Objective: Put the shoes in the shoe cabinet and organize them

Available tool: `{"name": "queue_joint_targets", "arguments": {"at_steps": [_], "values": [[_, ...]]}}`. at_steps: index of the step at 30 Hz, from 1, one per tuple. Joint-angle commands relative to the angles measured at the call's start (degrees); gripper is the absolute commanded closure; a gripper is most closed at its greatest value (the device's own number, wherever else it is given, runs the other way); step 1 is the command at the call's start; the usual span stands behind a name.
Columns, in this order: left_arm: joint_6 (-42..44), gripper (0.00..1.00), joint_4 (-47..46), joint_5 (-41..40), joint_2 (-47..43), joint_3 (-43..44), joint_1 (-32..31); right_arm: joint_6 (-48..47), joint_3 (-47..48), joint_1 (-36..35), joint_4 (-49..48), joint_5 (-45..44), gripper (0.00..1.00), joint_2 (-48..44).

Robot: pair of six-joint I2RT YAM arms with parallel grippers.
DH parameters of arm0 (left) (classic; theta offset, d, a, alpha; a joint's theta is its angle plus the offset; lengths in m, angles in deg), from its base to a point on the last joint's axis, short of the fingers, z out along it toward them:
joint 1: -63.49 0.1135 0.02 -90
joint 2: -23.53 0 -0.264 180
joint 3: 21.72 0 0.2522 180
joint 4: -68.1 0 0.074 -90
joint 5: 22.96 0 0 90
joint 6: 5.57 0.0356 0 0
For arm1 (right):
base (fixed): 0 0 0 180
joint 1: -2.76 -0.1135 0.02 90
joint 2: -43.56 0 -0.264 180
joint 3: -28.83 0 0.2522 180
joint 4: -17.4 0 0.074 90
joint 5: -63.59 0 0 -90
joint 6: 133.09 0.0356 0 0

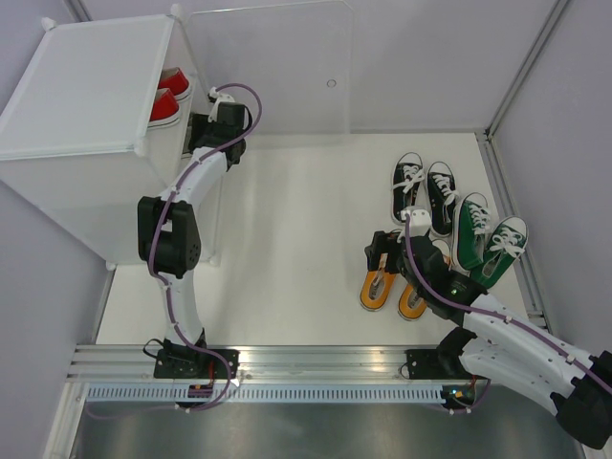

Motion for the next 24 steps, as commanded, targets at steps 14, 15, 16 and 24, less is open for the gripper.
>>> {"name": "queue_joint_targets", "arguments": {"at_steps": [14,15,16,24], "values": [[-8.12,0.48,3.88,-3.00,-1.38,1.12,5.44,-0.10,-0.01,-0.25,-2.51,0.61,0.09,0.85],[-7.85,0.50,3.88,-3.53,-1.28,1.90,5.62,-0.01,-0.01,-0.25,-2.34,0.61,0.09,0.77],[-7.59,0.54,3.88,-4.06,-1.19,2.26,5.62,-0.10,-0.01,-0.16,-2.42,0.61,0.09,0.85],[-8.55,0.41,4.05,-6.00,-1.89,3.06,7.46,-0.10,-0.10,-0.25,-2.42,0.61,0.10,0.59]]}}
